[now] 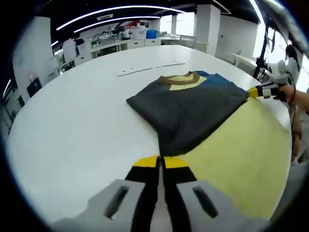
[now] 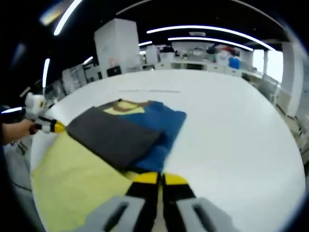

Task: Fold the garment on the visible template until the final outline fits inside the template.

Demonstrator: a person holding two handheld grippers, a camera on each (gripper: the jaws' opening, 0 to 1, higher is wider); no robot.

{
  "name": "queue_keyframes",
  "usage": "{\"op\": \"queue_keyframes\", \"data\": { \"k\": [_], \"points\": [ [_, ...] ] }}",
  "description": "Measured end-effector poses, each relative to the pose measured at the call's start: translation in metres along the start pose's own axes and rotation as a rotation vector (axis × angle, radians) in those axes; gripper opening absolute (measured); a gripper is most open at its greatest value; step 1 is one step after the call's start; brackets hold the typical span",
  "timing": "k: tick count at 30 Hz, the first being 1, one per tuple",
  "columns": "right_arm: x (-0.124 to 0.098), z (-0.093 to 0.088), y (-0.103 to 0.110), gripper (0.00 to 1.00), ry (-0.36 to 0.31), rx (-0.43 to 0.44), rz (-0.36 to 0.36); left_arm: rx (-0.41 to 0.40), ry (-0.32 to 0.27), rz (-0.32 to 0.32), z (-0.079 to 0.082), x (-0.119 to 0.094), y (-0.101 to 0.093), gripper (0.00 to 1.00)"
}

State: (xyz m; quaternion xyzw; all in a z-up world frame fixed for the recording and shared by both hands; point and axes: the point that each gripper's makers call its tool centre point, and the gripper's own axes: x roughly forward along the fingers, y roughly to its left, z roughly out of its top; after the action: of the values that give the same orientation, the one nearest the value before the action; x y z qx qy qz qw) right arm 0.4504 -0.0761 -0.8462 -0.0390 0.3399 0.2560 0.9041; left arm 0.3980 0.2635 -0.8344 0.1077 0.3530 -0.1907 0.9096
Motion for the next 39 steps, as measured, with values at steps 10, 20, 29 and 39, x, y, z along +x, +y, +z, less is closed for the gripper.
{"op": "queue_keyframes", "data": {
  "k": [10, 20, 29, 39],
  "points": [
    [-0.009, -0.006, -0.001, 0.00, 0.019, 0.002, -0.035, -0.009, 0.017, -0.002, -0.002, 0.006, 0.003, 0.00],
    [-0.013, -0.009, -0.002, 0.00, 0.027, 0.032, -0.030, -0.055, 0.019, -0.004, -0.003, 0.004, -0.001, 0.00],
    [-0.025, -0.004, 0.007, 0.42, -0.011, 0.021, 0.030, -0.081, -0.027, -0.046, 0.001, -0.015, -0.012, 0.24],
    [-0.047, -0.001, 0.033, 0.83, -0.016, -0.027, 0.155, -0.066, -0.087, -0.127, 0.005, -0.037, -0.028, 0.57]
  ]
}}
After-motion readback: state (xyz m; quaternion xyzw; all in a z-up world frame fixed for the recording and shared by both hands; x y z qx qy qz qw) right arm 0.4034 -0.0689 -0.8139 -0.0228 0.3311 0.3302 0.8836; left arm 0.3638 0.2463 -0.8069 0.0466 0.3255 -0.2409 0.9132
